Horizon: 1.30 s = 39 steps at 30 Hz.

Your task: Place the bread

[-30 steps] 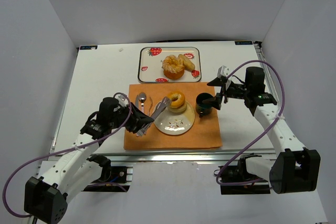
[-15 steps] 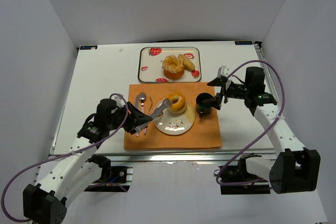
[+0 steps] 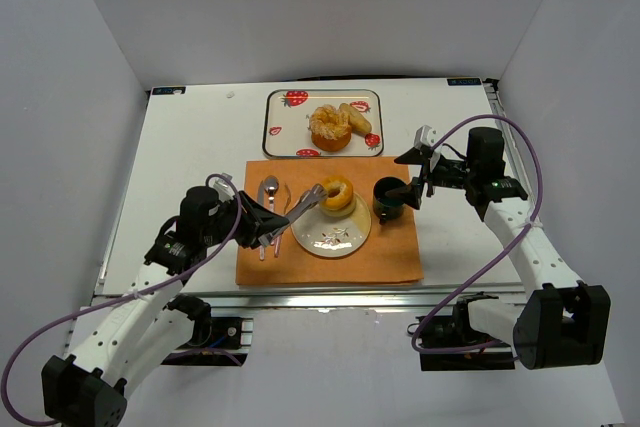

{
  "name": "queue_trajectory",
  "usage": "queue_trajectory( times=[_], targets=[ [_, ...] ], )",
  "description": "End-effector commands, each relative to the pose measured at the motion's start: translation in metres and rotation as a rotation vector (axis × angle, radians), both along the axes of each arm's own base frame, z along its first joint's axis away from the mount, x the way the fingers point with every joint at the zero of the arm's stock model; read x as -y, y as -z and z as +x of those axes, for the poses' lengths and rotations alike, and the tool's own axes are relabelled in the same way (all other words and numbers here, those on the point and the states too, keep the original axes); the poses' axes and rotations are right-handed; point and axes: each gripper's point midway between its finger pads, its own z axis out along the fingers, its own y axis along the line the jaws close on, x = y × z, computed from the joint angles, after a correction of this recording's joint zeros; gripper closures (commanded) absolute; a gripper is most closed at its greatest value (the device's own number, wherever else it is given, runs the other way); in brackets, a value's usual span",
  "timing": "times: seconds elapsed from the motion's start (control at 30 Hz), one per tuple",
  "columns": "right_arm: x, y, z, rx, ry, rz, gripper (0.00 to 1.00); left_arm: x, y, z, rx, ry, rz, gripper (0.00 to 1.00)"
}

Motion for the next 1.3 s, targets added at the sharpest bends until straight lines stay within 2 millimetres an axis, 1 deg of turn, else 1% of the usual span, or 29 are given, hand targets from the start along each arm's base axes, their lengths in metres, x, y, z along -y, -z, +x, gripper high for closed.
queue_trajectory(
  times=[0.0, 0.07, 0.33, 0.63, 0.87, 1.03, 1.07, 1.1, 1.27],
  targets=[
    [0.0, -0.015, 0.0, 0.049, -0.012, 0.012, 0.11, 0.003, -0.022, 0.002, 0.064, 0.007, -0.033, 0.54],
    [0.0, -0.014, 0.0, 0.047, -0.013, 0.011, 0.11, 0.003, -0.023, 0.002, 0.063, 0.006, -0.033, 0.55],
    [0.0, -0.014, -0.001, 0.049, -0.014, 0.011, 0.11, 0.002, -0.028, 0.001, 0.076, 0.005, -0.038, 0.54],
    [-0.001, -0.015, -0.002, 0.047, -0.019, 0.013, 0.11, 0.0, -0.038, 0.0, 0.098, -0.001, -0.04, 0.53],
    [-0.001, -0.015, -0.003, 0.048, -0.021, 0.014, 0.11, -0.002, -0.038, -0.004, 0.091, 0.002, -0.022, 0.53],
    [-0.001, -0.015, -0.004, 0.05, -0.023, 0.016, 0.11, -0.007, -0.04, -0.004, 0.099, -0.007, -0.001, 0.53],
    [0.0, -0.015, -0.003, 0.05, -0.021, 0.015, 0.11, -0.009, -0.038, -0.005, 0.093, -0.006, 0.017, 0.53],
    [-0.001, -0.015, -0.004, 0.05, -0.024, 0.016, 0.11, -0.01, -0.042, -0.004, 0.103, -0.014, 0.025, 0.53],
    [-0.001, -0.015, -0.003, 0.048, -0.027, 0.018, 0.11, -0.017, -0.043, -0.003, 0.105, -0.027, 0.059, 0.53]
  ],
)
